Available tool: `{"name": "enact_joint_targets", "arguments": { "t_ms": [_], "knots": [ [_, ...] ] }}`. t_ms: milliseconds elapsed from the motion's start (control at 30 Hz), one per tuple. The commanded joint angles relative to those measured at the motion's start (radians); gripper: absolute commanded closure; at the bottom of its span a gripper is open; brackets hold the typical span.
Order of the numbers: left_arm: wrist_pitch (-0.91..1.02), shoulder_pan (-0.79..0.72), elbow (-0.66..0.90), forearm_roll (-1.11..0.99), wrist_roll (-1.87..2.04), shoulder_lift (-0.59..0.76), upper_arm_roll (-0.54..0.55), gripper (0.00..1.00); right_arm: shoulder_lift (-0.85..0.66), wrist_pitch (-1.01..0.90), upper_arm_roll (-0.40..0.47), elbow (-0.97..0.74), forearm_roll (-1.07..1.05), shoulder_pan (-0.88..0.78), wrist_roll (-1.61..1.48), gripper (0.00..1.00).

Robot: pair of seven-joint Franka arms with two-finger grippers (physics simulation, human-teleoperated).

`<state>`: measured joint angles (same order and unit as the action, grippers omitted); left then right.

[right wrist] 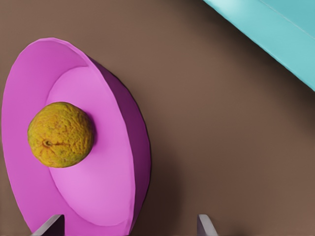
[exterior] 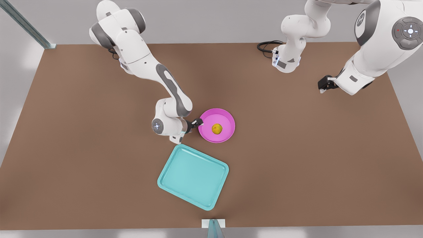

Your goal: Place the orange on the plate with the left arm and the plate on the tray with the right arm

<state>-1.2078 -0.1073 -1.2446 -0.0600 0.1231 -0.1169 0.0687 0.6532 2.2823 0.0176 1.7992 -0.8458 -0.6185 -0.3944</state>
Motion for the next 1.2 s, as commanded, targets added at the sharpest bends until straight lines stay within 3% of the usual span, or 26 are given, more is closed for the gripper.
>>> {"name": "enact_joint_targets", "arguments": {
  "t_ms": [0, 267, 300, 333, 400, 600, 667, 800, 1000, 1167],
  "knots": [
    [0.001, 0.0, 0.001, 0.0, -0.033, 0.0, 0.0, 0.0, 0.006, 0.026, -0.008, 0.0, -0.012, -0.007, -0.004, 0.0],
    [0.007, -0.002, 0.001, -0.001, -0.033, 0.008, 0.0, 0.0, 0.04, 0.028, -0.025, -0.027, -0.01, -0.023, -0.008, 0.0],
    [0.007, -0.002, 0.001, -0.001, -0.033, 0.008, 0.0, 0.0, 0.043, 0.028, -0.025, -0.031, -0.01, -0.023, -0.008, 0.09],
    [0.005, 0.0, 0.001, -0.001, -0.034, 0.006, 0.0, 0.0, 0.043, 0.026, -0.025, -0.031, -0.01, -0.023, -0.009, 0.26],
    [0.002, 0.0, 0.001, -0.001, -0.033, 0.005, 0.0, 0.0, 0.048, 0.026, -0.025, -0.034, -0.01, -0.023, -0.014, 0.38],
    [0.004, 0.0, 0.001, 0.006, -0.033, 0.003, -0.012, 0.0, 0.055, 0.023, -0.027, -0.041, -0.009, -0.015, -0.015, 0.49],
    [0.002, 0.0, 0.001, 0.009, -0.022, 0.0, -0.01, 0.0, 0.055, 0.02, -0.027, -0.041, -0.009, -0.013, -0.015, 0.65],
    [0.002, -0.002, 0.001, 0.012, -0.02, 0.0, -0.01, 0.0, 0.057, 0.016, -0.027, -0.047, -0.007, -0.013, -0.015, 0.67],
    [0.002, -0.002, 0.001, 0.012, -0.02, -0.001, -0.01, 0.0, 0.057, 0.008, -0.027, -0.055, -0.006, -0.01, -0.015, 0.78],
    [0.002, -0.002, 0.001, 0.012, -0.02, -0.001, -0.01, 0.0, 0.057, 0.006, -0.027, -0.069, -0.001, -0.01, -0.015, 0.79]
  ]
}}
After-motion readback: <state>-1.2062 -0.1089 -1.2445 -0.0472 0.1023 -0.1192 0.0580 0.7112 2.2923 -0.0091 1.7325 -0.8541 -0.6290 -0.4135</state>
